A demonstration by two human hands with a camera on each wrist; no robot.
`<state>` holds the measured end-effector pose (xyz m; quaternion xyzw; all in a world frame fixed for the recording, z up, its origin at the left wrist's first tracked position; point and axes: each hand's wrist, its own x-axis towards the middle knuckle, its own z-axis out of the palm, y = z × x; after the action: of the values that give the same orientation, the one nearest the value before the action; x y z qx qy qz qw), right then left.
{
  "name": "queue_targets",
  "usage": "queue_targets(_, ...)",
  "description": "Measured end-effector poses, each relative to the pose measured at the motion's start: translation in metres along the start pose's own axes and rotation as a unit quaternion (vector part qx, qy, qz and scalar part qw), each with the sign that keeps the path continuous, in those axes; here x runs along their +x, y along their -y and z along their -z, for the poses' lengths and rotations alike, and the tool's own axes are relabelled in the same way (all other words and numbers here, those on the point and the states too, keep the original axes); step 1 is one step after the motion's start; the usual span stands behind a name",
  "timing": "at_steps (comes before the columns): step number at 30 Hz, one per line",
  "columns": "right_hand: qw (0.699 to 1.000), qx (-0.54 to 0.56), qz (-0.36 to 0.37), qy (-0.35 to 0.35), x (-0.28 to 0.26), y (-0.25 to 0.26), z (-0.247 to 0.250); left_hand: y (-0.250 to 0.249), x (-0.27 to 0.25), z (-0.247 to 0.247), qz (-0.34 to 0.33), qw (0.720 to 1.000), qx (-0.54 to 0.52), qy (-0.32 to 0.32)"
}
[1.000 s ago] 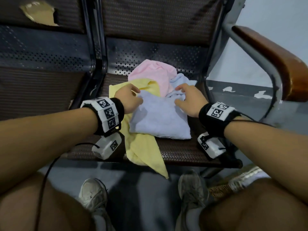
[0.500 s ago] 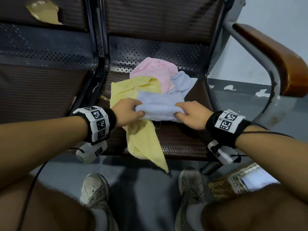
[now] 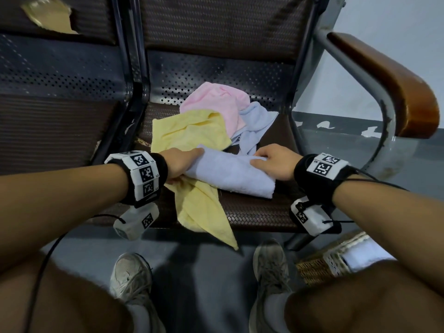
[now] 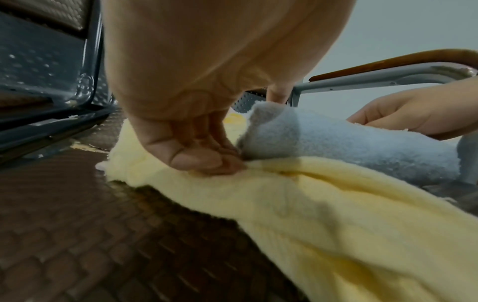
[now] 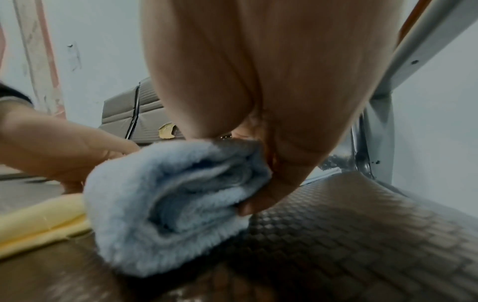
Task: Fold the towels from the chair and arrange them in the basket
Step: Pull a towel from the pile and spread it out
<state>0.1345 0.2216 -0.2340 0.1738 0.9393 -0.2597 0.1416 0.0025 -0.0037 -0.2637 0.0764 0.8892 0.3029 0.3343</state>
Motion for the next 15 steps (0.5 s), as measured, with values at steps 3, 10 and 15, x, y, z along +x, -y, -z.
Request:
queue_targets(3,0.998,-0.058,-0.002,0.005,0.004,0.001,0.002,-0.004,-0.002,0.000,0.007,0.997,-0.044,0.058)
queue_targets(10,0.998,0.046,0.035,-0.016,-0.002,0.024,0.015,-0.037,-0.028,0.005,-0.159,0.946,-0.283,0.017)
queue_targets(15,0.929,0.360,0.076,-0.033,-0.029,0.060,0.025,-0.057,-0.071,0.025,-0.234,0.901,-0.364,0.026)
